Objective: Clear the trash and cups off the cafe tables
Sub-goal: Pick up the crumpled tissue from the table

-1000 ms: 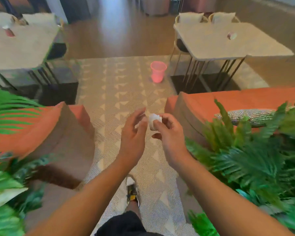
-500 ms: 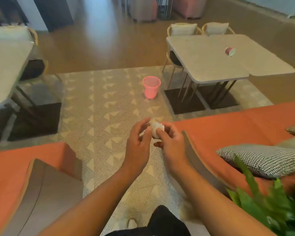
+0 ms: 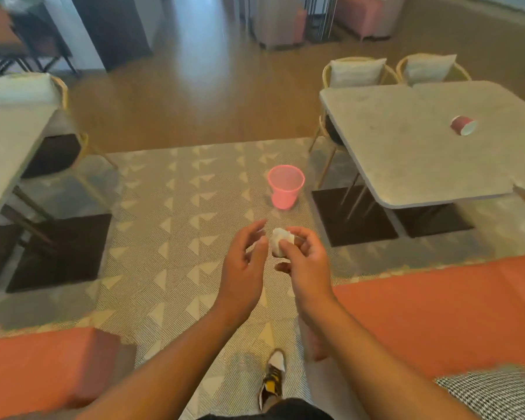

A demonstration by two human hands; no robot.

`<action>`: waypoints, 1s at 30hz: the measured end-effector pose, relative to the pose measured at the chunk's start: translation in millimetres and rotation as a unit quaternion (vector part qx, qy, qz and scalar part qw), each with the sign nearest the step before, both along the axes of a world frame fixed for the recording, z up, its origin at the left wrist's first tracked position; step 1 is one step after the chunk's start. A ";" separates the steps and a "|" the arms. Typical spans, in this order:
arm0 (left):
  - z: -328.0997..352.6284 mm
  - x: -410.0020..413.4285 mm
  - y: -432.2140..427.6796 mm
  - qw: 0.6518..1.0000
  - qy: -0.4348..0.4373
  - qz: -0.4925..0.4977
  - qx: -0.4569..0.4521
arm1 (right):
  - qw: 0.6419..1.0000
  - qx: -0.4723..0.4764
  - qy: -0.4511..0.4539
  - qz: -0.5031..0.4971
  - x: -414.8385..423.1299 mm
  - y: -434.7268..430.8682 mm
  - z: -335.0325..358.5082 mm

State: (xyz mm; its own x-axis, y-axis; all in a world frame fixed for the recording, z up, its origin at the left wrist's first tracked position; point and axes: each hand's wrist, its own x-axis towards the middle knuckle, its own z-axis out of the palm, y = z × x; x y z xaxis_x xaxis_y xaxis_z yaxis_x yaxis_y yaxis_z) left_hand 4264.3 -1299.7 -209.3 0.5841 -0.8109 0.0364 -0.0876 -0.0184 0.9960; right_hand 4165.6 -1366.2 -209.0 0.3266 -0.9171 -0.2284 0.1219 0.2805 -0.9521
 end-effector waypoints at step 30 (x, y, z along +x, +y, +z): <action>-34.4 277.0 -551.9 0.996 0.029 -0.075 0.025 | 0.993 0.021 0.093 -0.067 253.5 -545.1 -32.6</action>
State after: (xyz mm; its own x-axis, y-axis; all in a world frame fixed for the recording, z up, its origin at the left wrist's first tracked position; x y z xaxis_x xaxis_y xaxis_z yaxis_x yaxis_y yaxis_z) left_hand 4541.2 -1851.6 -243.8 0.4560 -0.8893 -0.0358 -0.0355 -0.0584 0.9977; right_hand 4419.1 -1911.2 -241.7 0.1505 -0.9381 -0.3120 -0.0161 0.3133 -0.9495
